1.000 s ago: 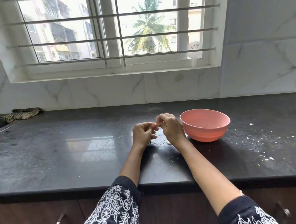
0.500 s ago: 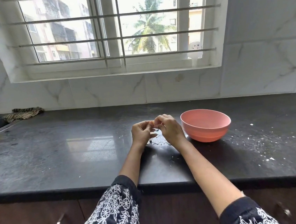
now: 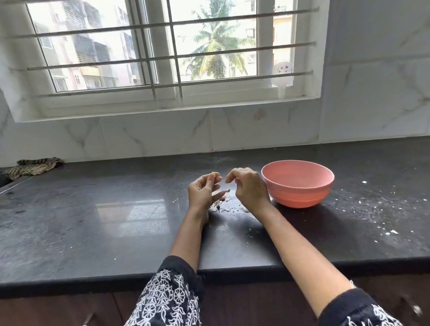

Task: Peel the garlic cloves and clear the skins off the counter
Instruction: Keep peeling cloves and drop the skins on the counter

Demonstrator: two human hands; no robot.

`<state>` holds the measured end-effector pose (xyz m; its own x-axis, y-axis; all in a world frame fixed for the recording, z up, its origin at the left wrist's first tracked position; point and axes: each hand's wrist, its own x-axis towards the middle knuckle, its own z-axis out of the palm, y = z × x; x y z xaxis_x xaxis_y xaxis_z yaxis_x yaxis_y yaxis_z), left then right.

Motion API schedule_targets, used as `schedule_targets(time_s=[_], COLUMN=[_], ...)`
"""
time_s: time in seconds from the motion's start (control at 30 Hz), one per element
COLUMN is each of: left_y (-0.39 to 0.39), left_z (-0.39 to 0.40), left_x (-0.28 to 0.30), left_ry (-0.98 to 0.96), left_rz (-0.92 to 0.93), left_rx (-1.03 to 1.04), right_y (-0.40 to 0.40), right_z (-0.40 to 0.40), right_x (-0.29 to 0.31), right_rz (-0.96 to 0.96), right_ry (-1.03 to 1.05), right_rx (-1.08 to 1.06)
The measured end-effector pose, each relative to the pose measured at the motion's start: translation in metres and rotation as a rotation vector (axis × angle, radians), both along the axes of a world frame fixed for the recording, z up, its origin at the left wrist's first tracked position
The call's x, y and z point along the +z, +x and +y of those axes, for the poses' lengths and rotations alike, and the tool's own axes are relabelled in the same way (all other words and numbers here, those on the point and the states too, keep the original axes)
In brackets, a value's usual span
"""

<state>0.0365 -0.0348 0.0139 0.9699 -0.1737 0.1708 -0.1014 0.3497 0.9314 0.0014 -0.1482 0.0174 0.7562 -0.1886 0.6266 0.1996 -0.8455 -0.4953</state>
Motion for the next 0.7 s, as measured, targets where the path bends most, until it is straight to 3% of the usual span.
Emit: schedule_targets(time_s=[0.23, 0.4, 0.7], left_y=[0.0013, 0.0041, 0.009], left_z=[-0.0009, -0.0009, -0.0012], left_x=[-0.0007, -0.0047, -0.0093], left_ry=[0.02, 0.081, 0.153], left_rz=[-0.056, -0.117, -0.203], left_rx=[0.021, 0.019, 0.051], right_y=[0.0, 0.0024, 0.0044], right_z=[0.0015, 0.0021, -0.0018], right_x=[0.0, -0.0007, -0.0019], right_rz=[-0.063, -0.082, -0.047], right_ry=[0.061, 0.052, 0.019], right_rx=[-0.057, 0.082, 0.066])
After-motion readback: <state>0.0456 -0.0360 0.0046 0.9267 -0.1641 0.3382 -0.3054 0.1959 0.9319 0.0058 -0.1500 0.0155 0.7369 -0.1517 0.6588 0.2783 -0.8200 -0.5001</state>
